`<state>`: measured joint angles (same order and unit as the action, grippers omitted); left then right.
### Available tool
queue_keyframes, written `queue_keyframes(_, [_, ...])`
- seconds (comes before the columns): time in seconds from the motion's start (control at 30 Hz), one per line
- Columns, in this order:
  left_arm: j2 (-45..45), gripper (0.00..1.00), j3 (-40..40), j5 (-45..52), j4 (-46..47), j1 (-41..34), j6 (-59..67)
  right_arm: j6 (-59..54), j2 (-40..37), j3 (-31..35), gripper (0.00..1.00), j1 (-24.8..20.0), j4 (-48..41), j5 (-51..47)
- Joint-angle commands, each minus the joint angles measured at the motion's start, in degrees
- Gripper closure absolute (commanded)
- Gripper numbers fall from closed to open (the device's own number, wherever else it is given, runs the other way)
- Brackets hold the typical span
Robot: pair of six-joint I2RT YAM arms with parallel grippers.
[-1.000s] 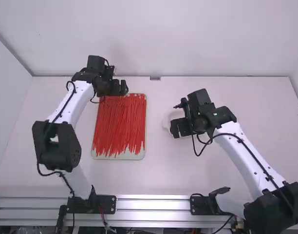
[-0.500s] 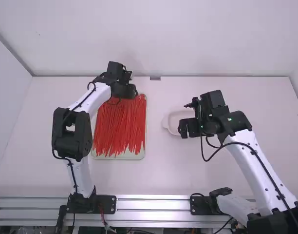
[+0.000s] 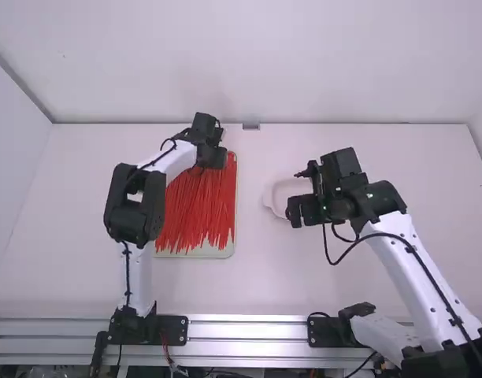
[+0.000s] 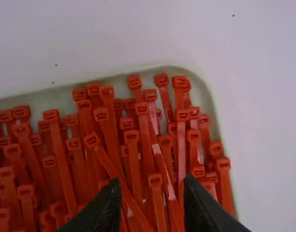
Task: Fasten the cable tie
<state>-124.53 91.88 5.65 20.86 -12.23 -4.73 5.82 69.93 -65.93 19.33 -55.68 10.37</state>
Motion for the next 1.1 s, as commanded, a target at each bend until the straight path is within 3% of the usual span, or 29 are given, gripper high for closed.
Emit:
queue_keyframes(0.0, [-1.16, 0.69, 1.33, -0.57, -0.66, 0.17, 0.11, -0.02, -1.14, -1.51, 0.02, 0.22, -0.33, 0.33])
queue_keyframes(1.07, [-2.97, 0.76, 0.5, -0.09, -2.27, -0.22, -0.37, 0.17, -1.05, -1.51, 0.02, 0.11, -0.5, 0.28])
